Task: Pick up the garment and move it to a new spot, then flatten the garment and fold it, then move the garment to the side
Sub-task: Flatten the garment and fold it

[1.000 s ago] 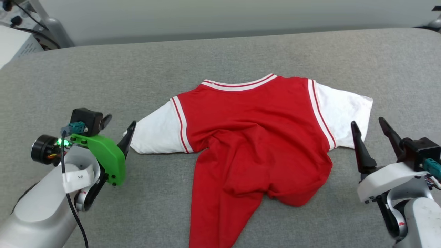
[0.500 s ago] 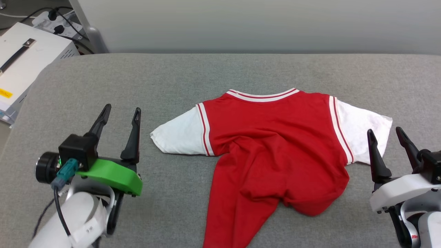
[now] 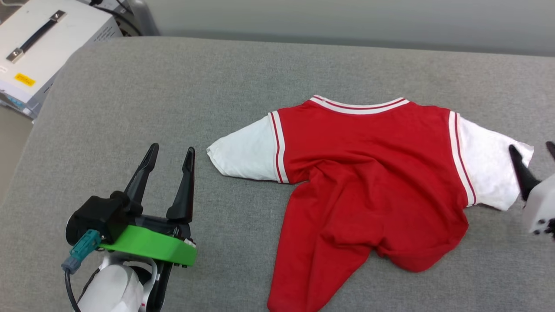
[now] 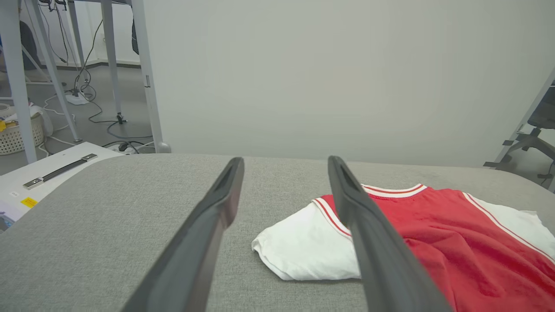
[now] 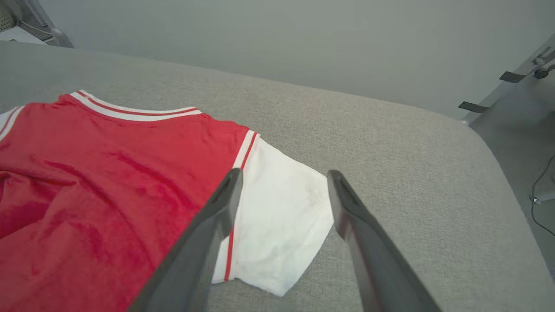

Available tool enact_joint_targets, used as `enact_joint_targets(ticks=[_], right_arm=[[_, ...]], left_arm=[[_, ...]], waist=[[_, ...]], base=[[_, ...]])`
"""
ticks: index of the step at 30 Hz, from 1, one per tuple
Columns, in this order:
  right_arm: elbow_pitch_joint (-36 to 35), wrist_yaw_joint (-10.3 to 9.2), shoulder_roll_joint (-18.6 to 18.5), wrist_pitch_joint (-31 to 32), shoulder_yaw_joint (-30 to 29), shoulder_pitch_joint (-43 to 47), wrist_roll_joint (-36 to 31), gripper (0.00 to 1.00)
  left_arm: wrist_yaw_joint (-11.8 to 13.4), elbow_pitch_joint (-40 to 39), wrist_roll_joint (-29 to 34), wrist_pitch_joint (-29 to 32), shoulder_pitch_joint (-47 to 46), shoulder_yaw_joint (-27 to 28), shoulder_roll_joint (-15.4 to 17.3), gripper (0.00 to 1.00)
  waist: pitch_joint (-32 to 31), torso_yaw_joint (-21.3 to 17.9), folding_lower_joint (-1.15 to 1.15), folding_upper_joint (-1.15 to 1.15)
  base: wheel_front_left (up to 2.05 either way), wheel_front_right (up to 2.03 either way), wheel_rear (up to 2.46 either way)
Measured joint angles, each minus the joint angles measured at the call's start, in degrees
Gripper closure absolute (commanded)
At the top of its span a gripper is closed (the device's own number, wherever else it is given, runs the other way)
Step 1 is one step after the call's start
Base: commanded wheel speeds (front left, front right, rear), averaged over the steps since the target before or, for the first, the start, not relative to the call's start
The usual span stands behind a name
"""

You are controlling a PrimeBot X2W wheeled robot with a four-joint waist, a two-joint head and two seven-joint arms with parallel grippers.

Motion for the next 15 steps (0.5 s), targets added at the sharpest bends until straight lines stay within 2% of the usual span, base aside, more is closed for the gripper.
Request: enact_joint_targets(ticks=[3, 6, 8, 15], right_arm=[[3.0, 0.0, -4.7, 11.1, -1.4, -5.6, 1.8, 0.0], [7.0, 0.0, -6.8, 21.0, -3.0, -10.4, 3.1, 0.0], [9.4, 0.0, -7.5, 25.2, -3.4, -13.3, 3.7, 0.0], [18.4, 0.0, -9.8, 31.6, -5.0, -22.1, 4.0, 0.0]], left_arm=[[-1.5, 0.6, 1.7, 0.0, -0.3, 0.8, -0.7, 0.0], [-2.8, 0.8, 3.0, 0.0, -1.3, 1.6, -1.8, 0.0], [-3.5, 1.0, 3.5, 0.0, -2.2, 2.0, -2.3, 0.0], [-5.6, 1.5, 6.0, 0.0, -4.7, 3.5, -4.4, 0.0]], waist=[[2.1, 0.6, 0.0, 0.0], [4.3, 1.2, 0.0, 0.0], [5.7, 1.6, 0.0, 0.0], [10.8, 3.3, 0.0, 0.0]], base=[[0.0, 0.0, 0.0], [0.0, 0.0, 0.0], [0.0, 0.0, 0.0], [0.0, 0.0, 0.0]])
